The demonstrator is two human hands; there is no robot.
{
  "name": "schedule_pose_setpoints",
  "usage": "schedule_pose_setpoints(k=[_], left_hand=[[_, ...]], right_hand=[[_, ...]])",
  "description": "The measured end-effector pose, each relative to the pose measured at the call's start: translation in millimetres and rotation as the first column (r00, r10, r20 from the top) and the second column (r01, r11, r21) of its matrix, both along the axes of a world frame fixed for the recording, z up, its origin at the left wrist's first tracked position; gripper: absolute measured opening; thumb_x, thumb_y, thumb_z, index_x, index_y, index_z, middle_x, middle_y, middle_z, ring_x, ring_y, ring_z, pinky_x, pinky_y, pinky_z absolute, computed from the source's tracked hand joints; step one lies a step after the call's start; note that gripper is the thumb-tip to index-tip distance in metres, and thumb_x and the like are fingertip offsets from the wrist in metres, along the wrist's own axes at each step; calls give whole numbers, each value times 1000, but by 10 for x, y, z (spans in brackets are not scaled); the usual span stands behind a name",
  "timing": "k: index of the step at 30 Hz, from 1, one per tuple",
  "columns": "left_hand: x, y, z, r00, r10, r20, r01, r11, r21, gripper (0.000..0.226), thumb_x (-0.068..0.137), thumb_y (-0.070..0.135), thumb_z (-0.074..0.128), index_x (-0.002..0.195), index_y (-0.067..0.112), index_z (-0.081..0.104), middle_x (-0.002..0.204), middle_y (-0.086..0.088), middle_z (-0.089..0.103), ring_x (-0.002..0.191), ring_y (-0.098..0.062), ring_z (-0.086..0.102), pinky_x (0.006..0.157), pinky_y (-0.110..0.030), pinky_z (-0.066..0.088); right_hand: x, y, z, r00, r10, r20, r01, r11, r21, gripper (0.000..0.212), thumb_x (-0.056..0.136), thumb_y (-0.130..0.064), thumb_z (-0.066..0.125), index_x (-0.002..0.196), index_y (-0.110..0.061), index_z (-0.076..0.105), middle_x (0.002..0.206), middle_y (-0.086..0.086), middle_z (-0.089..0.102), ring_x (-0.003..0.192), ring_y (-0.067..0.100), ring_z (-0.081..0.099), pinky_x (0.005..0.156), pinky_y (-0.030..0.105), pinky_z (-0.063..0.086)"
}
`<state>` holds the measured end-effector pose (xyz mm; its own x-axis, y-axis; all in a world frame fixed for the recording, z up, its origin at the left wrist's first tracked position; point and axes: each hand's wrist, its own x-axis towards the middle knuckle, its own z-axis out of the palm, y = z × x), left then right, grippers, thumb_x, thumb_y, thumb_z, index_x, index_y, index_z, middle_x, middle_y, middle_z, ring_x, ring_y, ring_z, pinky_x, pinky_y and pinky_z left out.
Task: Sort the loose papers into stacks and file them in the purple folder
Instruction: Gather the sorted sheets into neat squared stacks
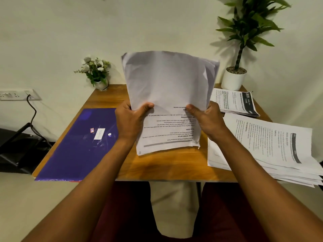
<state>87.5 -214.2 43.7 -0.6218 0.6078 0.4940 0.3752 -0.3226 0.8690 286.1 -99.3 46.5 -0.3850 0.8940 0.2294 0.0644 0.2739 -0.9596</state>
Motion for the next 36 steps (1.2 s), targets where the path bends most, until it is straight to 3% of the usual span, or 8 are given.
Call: schedule_pose_setpoints(k=[4, 9, 15, 19, 24, 28, 33, 36], left_hand=[[-42, 3, -27, 994, 89, -63, -87, 996, 34, 36, 78, 40, 82, 59, 19, 59, 57, 18, 65, 53, 3, 58, 48, -15, 38], [-62, 35, -110, 1000, -26, -4, 26, 1000, -14, 66, 79, 58, 71, 59, 6, 36, 55, -5, 35, 51, -12, 33, 47, -26, 24], [-53, 77, 3, 987, -148, 67, 151, 988, -41, 56, 79, 50, 69, 58, 11, 34, 54, -2, 33, 48, -8, 31, 47, -21, 26], [-31, 60, -105, 991, -120, 52, 126, 983, -131, 51, 79, 45, 72, 55, 13, 40, 49, 11, 49, 46, 0, 46, 47, -15, 35], [10, -22, -391, 985, -102, 140, 121, 983, -136, 24, 81, 35, 74, 67, 22, 61, 65, 10, 70, 67, -6, 69, 57, -23, 52], [10, -21, -371, 987, -91, 133, 110, 984, -140, 30, 81, 39, 73, 64, 19, 58, 62, 10, 66, 63, -6, 66, 55, -25, 51], [-20, -98, -649, 928, -224, 298, 288, 938, -191, 66, 85, 43, 82, 133, 6, 59, 125, -10, 70, 117, -31, 67, 95, -54, 55], [17, -134, -475, 954, -204, 221, 255, 937, -239, 52, 89, 33, 77, 127, 1, 63, 113, -8, 75, 105, -25, 73, 84, -42, 62]], right_hand=[[-38, -40, -1, 1000, 1, -4, -1, 1000, 1, 48, 73, -49, 75, 106, -16, 65, 94, -2, 71, 91, 17, 69, 79, 32, 58], [-16, 4, -116, 999, -33, -2, 33, 999, -30, 40, 83, -41, 76, 110, -13, 64, 97, 0, 70, 94, 23, 69, 85, 42, 59], [31, 30, -31, 999, -36, -4, 36, 999, -4, 22, 89, -32, 74, 103, -20, 63, 91, -7, 69, 84, 7, 67, 69, 20, 53], [35, -34, -166, 998, -56, 20, 57, 998, -34, 22, 89, -32, 74, 103, -21, 61, 91, -10, 67, 82, 3, 66, 66, 15, 52], [42, -95, -357, 996, -1, 85, 10, 994, -108, 36, 87, -38, 76, 111, -12, 66, 99, -5, 73, 92, 18, 72, 78, 33, 60], [53, -85, -284, 999, 11, 47, -8, 998, -69, 18, 89, -34, 75, 101, -26, 64, 95, -11, 73, 84, 7, 73, 73, 24, 60], [65, -176, -488, 996, 25, 81, -9, 981, -195, 31, 82, -42, 73, 106, -22, 67, 101, -6, 75, 92, 17, 75, 77, 33, 62], [55, -152, -452, 998, 21, 56, -10, 981, -194, 28, 88, -35, 74, 111, -24, 64, 100, -14, 72, 92, 11, 73, 79, 31, 63]])
